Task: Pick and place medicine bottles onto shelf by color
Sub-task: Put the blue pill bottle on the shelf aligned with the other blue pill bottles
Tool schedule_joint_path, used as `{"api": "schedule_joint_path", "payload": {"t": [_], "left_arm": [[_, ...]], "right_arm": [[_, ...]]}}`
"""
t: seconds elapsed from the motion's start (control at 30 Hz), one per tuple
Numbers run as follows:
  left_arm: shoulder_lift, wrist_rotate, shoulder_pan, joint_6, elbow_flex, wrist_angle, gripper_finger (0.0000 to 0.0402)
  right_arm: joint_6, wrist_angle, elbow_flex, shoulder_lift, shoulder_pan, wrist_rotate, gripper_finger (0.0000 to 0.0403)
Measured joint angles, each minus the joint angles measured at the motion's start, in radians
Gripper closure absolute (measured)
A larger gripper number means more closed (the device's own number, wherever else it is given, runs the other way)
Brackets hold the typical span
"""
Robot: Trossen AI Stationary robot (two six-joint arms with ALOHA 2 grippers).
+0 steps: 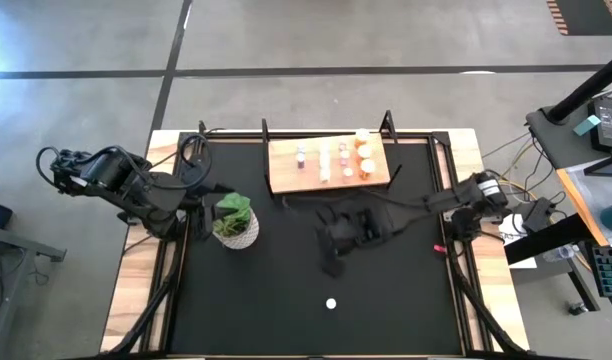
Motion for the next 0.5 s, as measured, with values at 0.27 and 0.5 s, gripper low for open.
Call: {"api": "schedule_joint_path", "payload": {"t": [0.27, 0.5], "left_arm": [[0.020, 0.037, -0.001, -0.003, -0.001, 0.004, 0.0182], [0.060, 0.040, -0.001, -0.027, -0.001, 0.006, 0.0182]], "right_arm": [[-0.198, 0.003, -0.082, -0.001, 0.174, 0.032, 0.0179], [-0.201, 0.177, -0.202, -0.001, 0.276, 0.031, 0.0179]]}}
